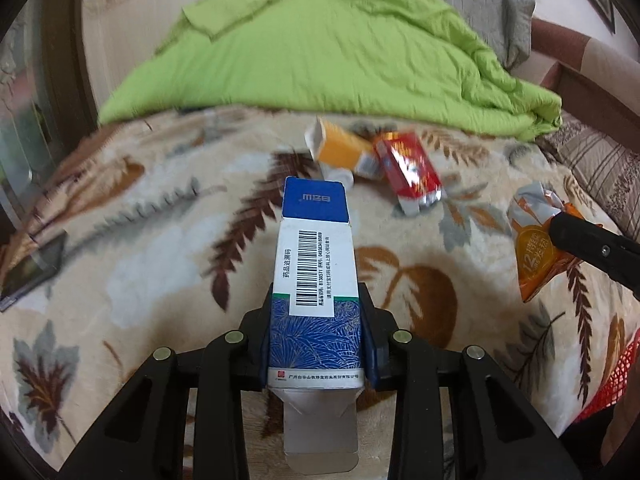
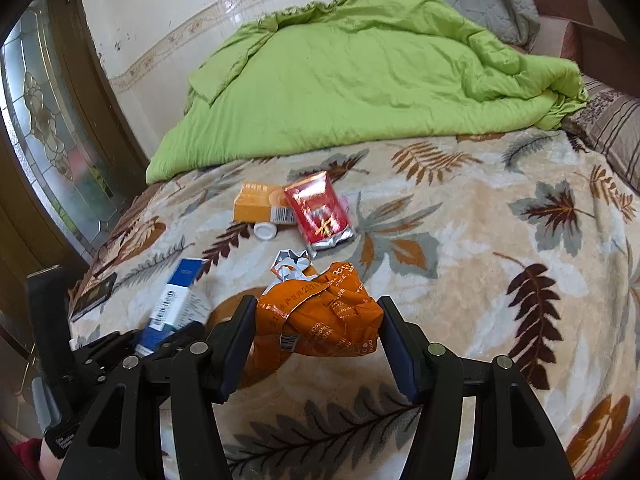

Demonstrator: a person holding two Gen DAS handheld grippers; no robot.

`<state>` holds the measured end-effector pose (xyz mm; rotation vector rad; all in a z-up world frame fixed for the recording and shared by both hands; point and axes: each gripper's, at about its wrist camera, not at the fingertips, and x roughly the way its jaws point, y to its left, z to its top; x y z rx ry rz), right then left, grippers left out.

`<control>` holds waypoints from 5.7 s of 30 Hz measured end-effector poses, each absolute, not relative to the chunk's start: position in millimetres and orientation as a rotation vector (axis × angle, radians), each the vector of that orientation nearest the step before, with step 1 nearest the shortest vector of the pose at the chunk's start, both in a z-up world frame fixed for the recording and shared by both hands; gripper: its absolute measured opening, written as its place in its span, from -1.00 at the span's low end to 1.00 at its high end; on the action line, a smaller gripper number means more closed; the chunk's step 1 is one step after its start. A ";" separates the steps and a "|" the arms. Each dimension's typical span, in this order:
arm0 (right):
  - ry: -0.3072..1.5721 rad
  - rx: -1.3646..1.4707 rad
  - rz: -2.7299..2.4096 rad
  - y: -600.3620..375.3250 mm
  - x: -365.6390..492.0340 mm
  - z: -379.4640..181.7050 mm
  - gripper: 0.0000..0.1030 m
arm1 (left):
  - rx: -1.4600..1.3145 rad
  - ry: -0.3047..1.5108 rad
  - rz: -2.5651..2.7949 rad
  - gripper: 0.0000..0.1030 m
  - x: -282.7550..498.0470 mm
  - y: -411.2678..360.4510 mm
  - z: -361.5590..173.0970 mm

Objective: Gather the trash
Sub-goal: 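Hold the orange wrapper in the right tool and blue-and-white box in the left tool, then carry both items over the red wastebasket and open both tools, then move both tools back over the bed toward the remaining red packets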

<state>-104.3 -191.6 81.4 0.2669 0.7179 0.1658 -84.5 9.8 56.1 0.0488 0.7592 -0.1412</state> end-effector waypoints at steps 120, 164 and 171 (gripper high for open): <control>0.583 0.369 -0.003 -290.3 -234.5 120.0 0.26 | 0.122 0.638 -0.622 -0.36 -161.1 -75.0 98.8; 0.591 0.433 -0.056 -362.6 -320.9 123.9 0.56 | 0.136 0.689 -0.667 0.36 -165.7 -139.2 110.7; 0.653 0.423 0.056 -315.5 -258.3 122.6 0.56 | 0.043 0.710 -0.348 0.41 -94.8 -49.4 86.2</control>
